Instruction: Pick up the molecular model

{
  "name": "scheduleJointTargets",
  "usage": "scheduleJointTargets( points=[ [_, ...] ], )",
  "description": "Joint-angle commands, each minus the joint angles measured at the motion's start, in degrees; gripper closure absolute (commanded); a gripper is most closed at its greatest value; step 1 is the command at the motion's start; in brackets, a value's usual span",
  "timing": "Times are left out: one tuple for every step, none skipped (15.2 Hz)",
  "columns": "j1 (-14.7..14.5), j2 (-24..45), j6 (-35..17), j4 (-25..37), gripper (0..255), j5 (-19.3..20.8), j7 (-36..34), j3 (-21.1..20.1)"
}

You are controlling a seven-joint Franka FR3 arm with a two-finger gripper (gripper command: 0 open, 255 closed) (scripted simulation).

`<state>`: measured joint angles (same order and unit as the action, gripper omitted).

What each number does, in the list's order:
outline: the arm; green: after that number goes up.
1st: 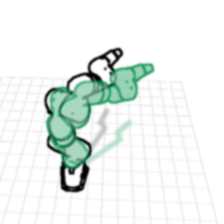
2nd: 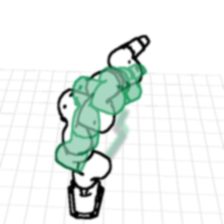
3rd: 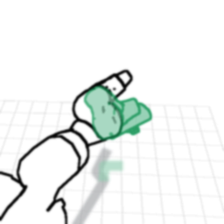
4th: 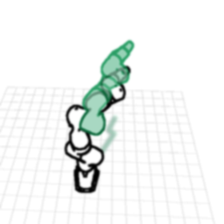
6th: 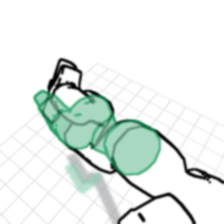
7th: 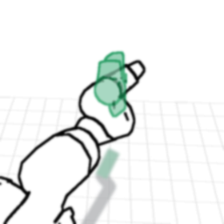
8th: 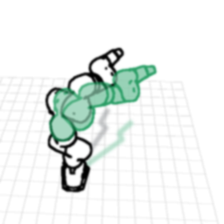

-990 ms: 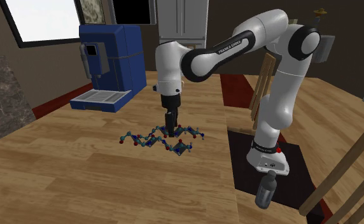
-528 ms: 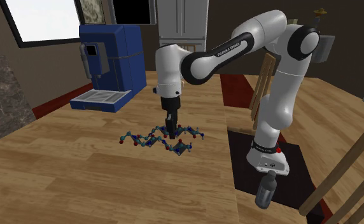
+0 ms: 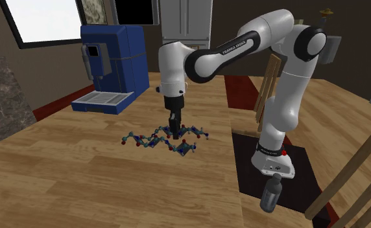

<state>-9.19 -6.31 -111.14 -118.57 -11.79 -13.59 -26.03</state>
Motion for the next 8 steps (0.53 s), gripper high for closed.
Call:
scheduleJointTargets(
  points=[
    [0.0, -0.3, 1.6, 1.3, 255, 0.0, -0.2, 0.1],
    [0.1, -0.5, 2.3, 1.9, 255, 0.0, -0.2, 0.1],
    [0.1, -0.6, 3.1, 2.6, 255, 0.0, -0.3, 0.2],
    [0.1, -0.7, 3.9, 3.2, 255, 0.0, -0.3, 0.3],
    [0.1, -0.9, 4.6, 3.9, 255, 0.0, -0.4, 0.3],
    [0.2, -1.0, 5.4, 4.5, 255, 0.0, -0.5, 0.4],
    [0.2, -1.1, 6.1, 5.2, 255, 0.0, -0.6, 0.4],
    [0.2, -1.1, 6.9, 5.9, 255, 0.0, -0.6, 0.4]
  ],
)
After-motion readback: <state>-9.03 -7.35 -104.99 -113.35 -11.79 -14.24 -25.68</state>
